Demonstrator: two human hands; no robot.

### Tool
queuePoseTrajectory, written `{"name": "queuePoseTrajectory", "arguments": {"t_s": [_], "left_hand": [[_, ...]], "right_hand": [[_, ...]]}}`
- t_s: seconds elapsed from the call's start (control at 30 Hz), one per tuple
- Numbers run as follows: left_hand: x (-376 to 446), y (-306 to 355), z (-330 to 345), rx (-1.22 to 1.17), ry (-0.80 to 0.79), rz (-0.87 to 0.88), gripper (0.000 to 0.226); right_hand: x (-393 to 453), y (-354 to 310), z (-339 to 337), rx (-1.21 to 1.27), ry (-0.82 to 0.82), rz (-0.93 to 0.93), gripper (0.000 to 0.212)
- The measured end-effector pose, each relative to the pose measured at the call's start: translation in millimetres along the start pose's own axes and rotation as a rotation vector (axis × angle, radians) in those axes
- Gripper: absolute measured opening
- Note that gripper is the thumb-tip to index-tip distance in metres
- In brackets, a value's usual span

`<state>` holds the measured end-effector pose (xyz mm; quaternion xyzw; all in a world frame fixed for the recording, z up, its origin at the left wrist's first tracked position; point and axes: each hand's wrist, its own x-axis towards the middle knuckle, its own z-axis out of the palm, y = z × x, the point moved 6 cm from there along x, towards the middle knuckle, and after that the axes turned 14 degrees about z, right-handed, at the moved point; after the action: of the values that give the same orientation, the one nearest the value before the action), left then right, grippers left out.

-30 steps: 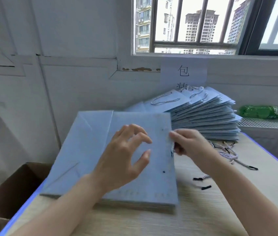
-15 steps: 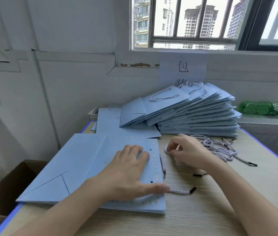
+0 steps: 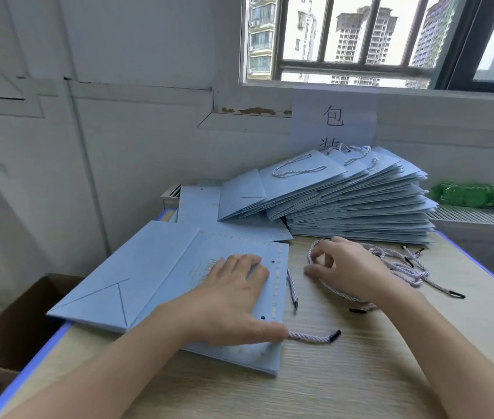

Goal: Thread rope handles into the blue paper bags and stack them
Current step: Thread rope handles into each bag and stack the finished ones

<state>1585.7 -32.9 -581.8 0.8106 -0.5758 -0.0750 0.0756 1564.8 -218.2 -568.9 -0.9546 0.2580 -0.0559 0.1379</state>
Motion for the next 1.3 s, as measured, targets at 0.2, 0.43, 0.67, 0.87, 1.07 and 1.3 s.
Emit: {"name": "queuePoseTrajectory", "arguments": {"t_s": [0.2, 0.43, 0.67, 0.87, 1.07, 1.3], "left_hand": [[-6.0, -8.9, -3.8, -0.017, -0.041, -0.029, 0.077], [-10.8, -18.9, -8.3, 0.003, -0.085, -0.127, 0.085], [-15.9, -22.6, -8.0, -0.032, -0.117, -0.128, 0.088], [-18.7, -22.6, -9.4, -0.068, -0.141, -0.136, 0.098], [-19.8, -24.0, -10.0, -0.024, -0.142, -0.156, 0.093], [-25.5, -28.2, -13.4, -0.035, -0.194, -0.229, 0.092]], "right_hand": [[-6.3, 9.1, -7.0, -0.154, -0.098, 0.023, 0.007], [-7.8, -13.9, 1.6, 0.066, 0.025, -0.07, 0.019], [-8.6, -0.1, -8.5, -0.069, 0.01, 0.022, 0.009], [-19.3, -17.3, -2.0, 0.054, -0.203, -0.13, 0.011], [-24.3, -30.1, 3.1, 0.099, -0.132, -0.229, 0.013], [-48.7, -61.7, -16.0, 0.452, -0.077, -0.356, 0.02]]}}
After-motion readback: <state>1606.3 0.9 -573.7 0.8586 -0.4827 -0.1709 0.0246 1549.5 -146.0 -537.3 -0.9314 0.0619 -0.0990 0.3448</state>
